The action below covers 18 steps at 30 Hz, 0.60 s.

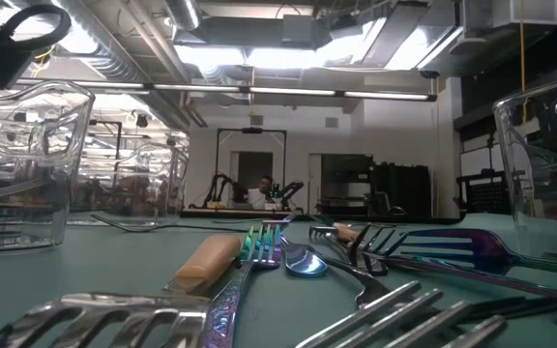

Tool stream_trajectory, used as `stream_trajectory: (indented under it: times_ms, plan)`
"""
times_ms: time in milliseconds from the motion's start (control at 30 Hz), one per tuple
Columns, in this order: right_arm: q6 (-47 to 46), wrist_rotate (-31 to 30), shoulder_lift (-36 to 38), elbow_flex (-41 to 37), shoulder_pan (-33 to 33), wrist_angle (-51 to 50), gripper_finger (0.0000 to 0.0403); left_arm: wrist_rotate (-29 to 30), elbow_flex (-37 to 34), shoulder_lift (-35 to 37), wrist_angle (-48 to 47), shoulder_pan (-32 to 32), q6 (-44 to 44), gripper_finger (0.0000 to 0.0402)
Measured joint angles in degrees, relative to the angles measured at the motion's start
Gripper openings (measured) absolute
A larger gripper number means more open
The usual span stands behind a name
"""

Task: Sort silverware by color (type)
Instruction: Put the yellow fork into the bottom left transparent bin, then put the blue fork into the top transparent bin

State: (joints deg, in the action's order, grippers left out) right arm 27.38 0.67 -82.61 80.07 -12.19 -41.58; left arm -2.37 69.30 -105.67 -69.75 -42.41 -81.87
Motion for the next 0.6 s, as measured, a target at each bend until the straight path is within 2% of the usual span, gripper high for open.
stream_trajectory:
  times_ms: [600]
  plan:
    - [-1.94,0.02,0.00,-0.02,-0.15,-0.04,0.0147,-0.17,0.48,-0.24,0.61,0.02,-0.28,0.0131]
